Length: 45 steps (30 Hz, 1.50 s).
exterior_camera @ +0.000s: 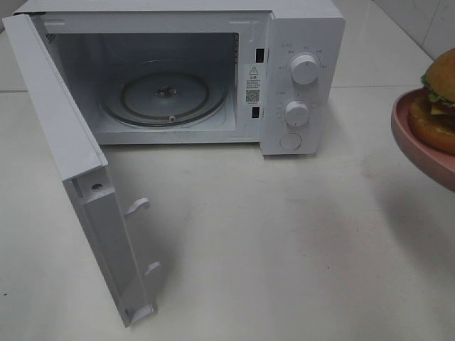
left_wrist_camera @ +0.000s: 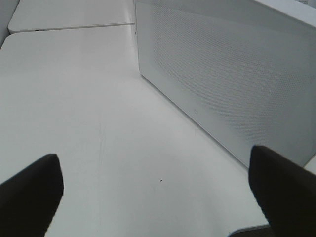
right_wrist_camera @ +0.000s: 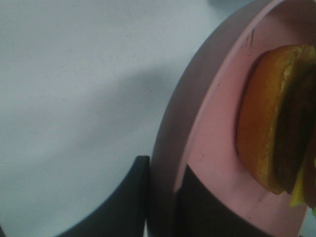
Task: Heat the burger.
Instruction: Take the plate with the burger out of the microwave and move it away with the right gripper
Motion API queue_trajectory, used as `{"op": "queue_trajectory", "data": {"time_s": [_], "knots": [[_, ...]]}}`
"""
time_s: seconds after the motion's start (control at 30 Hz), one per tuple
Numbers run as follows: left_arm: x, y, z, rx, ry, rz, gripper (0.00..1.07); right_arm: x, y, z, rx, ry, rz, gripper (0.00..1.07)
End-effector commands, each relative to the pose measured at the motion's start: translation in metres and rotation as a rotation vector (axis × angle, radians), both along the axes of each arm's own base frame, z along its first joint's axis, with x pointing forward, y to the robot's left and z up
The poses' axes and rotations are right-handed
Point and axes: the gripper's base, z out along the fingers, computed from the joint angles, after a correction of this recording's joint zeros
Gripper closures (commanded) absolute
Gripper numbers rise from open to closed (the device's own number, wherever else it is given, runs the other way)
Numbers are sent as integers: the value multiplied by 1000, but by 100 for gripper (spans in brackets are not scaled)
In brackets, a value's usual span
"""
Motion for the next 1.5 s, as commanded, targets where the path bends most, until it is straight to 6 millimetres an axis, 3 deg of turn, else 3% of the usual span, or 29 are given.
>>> {"op": "queue_trajectory", "data": {"time_s": [0.03,0.3,0.63,0.9,1.5], "knots": [[-3,0,0,0,-29,4,10,4,-5,9,-11,-84,-40,106],[-3,0,0,0,-29,4,10,9,-13,8,-53,-98,-210,106],[-3,0,0,0,-29,4,10,24,-8,4,-56,-100,-357,105],[-3,0,0,0,-29,4,10,42,3,1,-25,-97,-550,105],[-3,0,0,0,-29,4,10,95,39,-31,43,-179,-995,104]]}}
